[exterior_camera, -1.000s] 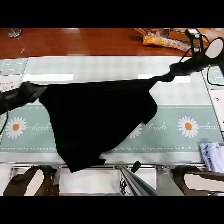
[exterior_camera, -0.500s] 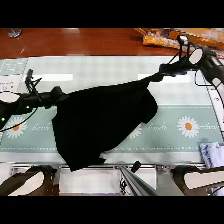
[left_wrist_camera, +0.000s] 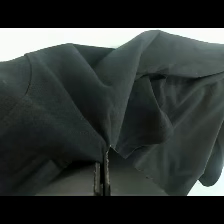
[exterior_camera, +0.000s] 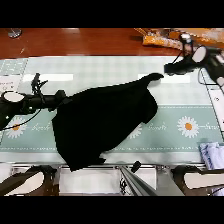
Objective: Fold the shirts.
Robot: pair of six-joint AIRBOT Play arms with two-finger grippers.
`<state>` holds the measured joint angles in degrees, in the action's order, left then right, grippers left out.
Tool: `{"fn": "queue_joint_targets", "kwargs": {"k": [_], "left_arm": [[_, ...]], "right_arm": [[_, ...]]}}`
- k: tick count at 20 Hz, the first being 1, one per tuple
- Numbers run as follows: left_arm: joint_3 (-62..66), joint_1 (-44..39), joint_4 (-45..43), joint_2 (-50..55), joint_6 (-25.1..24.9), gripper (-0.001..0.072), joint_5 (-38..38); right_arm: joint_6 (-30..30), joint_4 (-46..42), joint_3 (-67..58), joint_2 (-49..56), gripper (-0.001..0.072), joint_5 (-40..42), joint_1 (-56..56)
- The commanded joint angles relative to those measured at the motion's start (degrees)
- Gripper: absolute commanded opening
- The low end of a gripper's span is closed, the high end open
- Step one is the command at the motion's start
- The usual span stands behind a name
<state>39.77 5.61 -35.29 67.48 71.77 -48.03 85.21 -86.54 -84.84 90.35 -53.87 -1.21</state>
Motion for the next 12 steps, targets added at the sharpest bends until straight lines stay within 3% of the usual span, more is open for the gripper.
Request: {"fn": "queue_joint_targets", "kwargs": {"k": [1, 4, 6, 7, 12], "left_arm": [[0.07, 1.11, 0.0, 0.09, -0.02, 0.0025, -0.46], [0.07, 2.71, -0.04, 0.09, -0.2, 0.0025, 0.07], [0.07, 3.43, -0.02, 0.09, -0.2, 0.0025, 1.79], [0.07, 3.54, -0.02, 0.09, -0.2, 0.0025, 2.89], [0.07, 3.54, -0.02, 0.11, -0.59, 0.0025, 4.52]], "right_arm": [[-1.66, -4.02, -0.39, -5.53, 0.0371, -4.39, -3.93], [-4.59, -0.87, 0.13, -6.54, 0.0495, -15.78, -12.33], [-7.76, 8.22, 3.19, -6.54, 0.05, -20.98, -18.78], [-9.81, 13.79, 5.62, -6.54, 0.055, -22.71, -21.59], [-21.75, 34.99, 21.11, -6.54, 0.0552, -24.35, -26.56]]}}
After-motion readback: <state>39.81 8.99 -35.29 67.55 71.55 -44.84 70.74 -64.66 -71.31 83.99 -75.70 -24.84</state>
